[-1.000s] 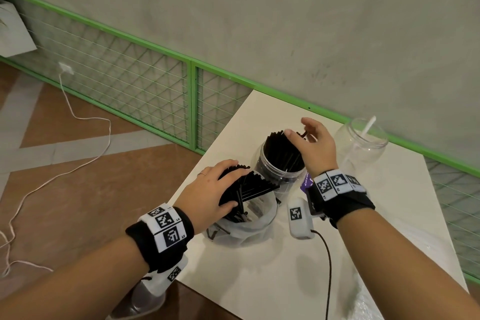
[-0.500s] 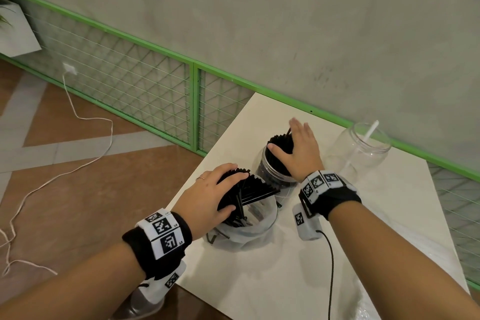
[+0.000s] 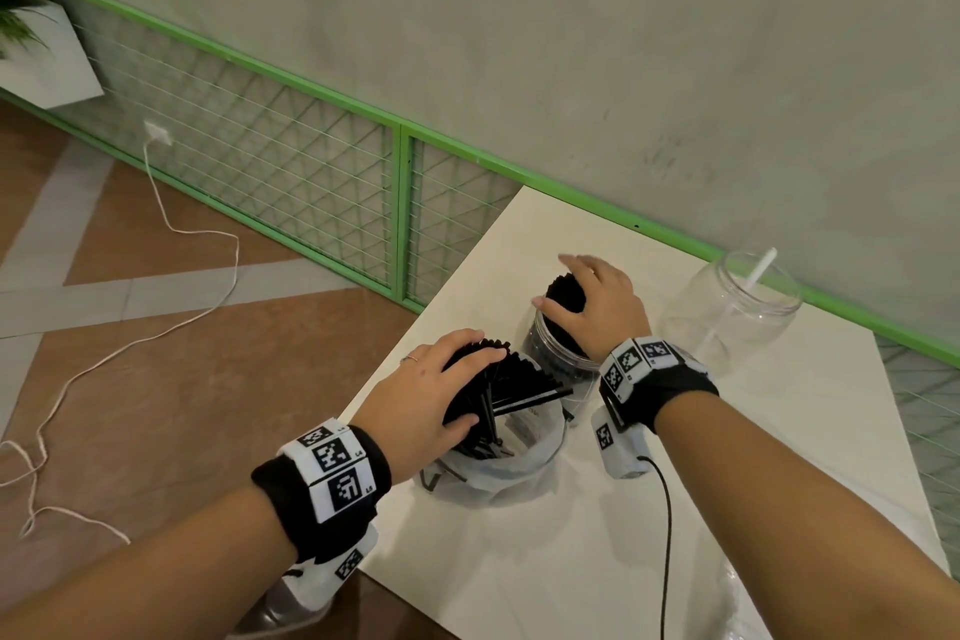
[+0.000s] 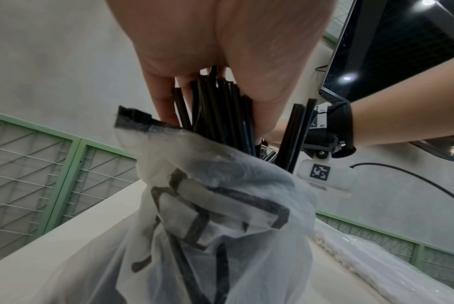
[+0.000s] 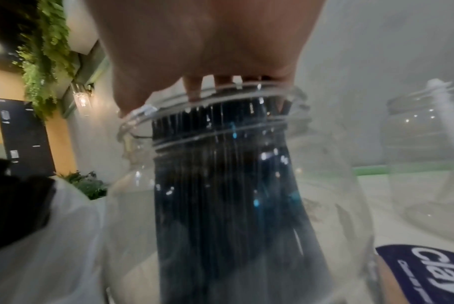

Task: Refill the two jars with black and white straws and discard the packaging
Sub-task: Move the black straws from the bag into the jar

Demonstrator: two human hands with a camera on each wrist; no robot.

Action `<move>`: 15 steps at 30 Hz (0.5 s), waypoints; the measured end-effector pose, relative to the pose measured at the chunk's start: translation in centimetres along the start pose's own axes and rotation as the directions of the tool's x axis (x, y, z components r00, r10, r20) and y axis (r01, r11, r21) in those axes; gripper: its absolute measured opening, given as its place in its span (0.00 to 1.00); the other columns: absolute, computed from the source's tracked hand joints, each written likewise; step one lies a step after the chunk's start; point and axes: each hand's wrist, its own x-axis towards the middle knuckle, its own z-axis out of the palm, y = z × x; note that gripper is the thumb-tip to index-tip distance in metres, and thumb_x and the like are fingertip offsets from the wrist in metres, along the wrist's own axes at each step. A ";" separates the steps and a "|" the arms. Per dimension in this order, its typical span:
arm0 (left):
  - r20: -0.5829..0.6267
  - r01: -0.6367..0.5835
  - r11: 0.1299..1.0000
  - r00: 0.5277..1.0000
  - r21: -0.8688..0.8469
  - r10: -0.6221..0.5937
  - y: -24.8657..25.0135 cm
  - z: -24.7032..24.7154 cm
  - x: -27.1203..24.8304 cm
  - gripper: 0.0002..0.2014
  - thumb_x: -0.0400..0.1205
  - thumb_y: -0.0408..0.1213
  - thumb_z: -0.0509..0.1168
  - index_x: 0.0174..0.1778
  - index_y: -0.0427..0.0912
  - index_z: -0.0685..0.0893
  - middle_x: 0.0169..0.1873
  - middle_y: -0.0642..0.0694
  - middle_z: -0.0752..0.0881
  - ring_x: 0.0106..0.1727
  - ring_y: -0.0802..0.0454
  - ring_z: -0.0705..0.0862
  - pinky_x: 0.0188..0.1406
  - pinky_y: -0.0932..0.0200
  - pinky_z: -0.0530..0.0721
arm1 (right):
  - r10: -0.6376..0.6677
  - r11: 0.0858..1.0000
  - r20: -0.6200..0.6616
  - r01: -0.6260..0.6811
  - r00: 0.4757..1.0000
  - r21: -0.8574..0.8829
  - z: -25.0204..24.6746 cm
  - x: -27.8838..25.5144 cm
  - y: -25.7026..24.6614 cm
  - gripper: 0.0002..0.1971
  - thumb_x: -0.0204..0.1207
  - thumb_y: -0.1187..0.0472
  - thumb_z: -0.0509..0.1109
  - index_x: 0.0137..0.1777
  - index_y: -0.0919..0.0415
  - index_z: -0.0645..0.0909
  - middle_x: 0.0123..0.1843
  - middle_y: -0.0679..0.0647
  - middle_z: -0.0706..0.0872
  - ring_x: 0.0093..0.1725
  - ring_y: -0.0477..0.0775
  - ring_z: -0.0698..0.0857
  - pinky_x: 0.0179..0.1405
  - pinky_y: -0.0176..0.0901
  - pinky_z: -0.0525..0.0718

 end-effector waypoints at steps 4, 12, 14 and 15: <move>0.009 -0.004 1.000 1.000 -0.004 0.004 -0.1 0.1 0.1 0.36 0.77 0.44 0.68 0.76 0.67 0.55 0.77 0.59 0.59 0.68 0.52 0.72 0.66 0.53 0.76 | 0.001 0.990 -0.106 0.014 0.994 0.142 1.0 0.3 0.4 0.18 0.77 0.48 0.69 0.63 0.57 0.82 0.61 0.55 0.81 0.64 0.65 0.73 0.62 0.55 0.74; 0.017 -0.010 1.000 1.000 -0.021 0.010 -0.2 0.2 0.2 0.33 0.78 0.46 0.66 0.77 0.65 0.59 0.77 0.58 0.62 0.67 0.50 0.74 0.65 0.53 0.76 | -0.009 0.921 -0.295 0.123 0.955 0.370 -3.0 -3.9 -0.1 0.17 0.79 0.48 0.65 0.64 0.54 0.80 0.62 0.51 0.81 0.62 0.51 0.75 0.64 0.38 0.70; 0.013 -0.026 0.998 1.000 -0.055 0.027 -0.2 -0.1 0.0 0.28 0.81 0.49 0.59 0.77 0.64 0.60 0.77 0.59 0.62 0.69 0.52 0.72 0.68 0.58 0.70 | 0.019 0.859 -0.257 0.116 0.966 0.499 -3.3 -7.7 -0.3 0.12 0.80 0.53 0.61 0.57 0.54 0.82 0.51 0.46 0.83 0.49 0.41 0.79 0.49 0.32 0.77; 0.016 -0.028 0.996 0.999 -0.080 0.030 -0.2 -0.2 -0.2 0.25 0.83 0.51 0.54 0.77 0.63 0.60 0.77 0.60 0.61 0.70 0.54 0.70 0.68 0.60 0.66 | 0.060 0.829 -0.197 0.061 0.979 0.556 -2.7 -9.7 -0.1 0.11 0.80 0.55 0.60 0.54 0.53 0.82 0.48 0.45 0.84 0.47 0.41 0.81 0.44 0.31 0.78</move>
